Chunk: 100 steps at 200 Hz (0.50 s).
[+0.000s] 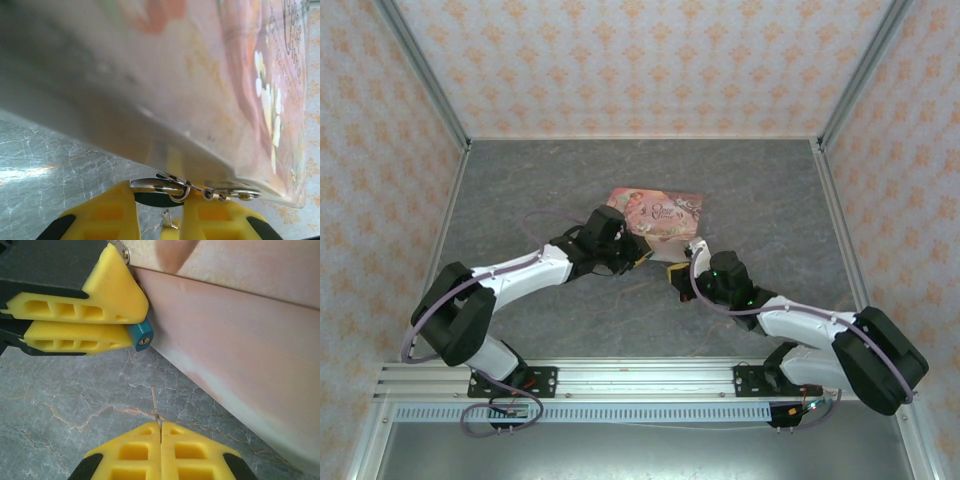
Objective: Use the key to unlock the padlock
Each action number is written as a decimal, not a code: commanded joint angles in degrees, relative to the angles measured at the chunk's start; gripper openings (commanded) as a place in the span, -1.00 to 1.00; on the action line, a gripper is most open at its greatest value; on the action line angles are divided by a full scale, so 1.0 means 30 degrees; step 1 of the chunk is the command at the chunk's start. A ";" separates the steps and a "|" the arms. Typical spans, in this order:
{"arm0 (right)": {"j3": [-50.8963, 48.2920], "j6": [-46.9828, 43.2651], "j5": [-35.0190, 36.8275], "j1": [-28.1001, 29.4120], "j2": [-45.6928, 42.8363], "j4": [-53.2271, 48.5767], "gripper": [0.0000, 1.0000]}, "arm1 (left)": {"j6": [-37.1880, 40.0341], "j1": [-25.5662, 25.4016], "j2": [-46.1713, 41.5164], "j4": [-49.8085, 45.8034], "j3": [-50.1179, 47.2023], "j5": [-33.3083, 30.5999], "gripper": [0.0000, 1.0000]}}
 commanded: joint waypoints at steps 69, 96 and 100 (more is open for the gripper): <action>0.0627 0.0441 -0.0147 0.0135 0.1986 0.4170 -1.00 | -0.0789 -0.0068 -0.0897 -0.0250 0.0601 0.0576 -0.92; 0.0804 0.0512 -0.0400 0.0132 0.2469 0.4442 -1.00 | -0.0790 -0.0068 -0.0894 -0.0250 0.0614 0.0589 -0.92; 0.0828 0.0555 -0.0429 0.0131 0.2520 0.4492 -1.00 | -0.0790 -0.0068 -0.0875 -0.0250 0.0619 0.0579 -0.92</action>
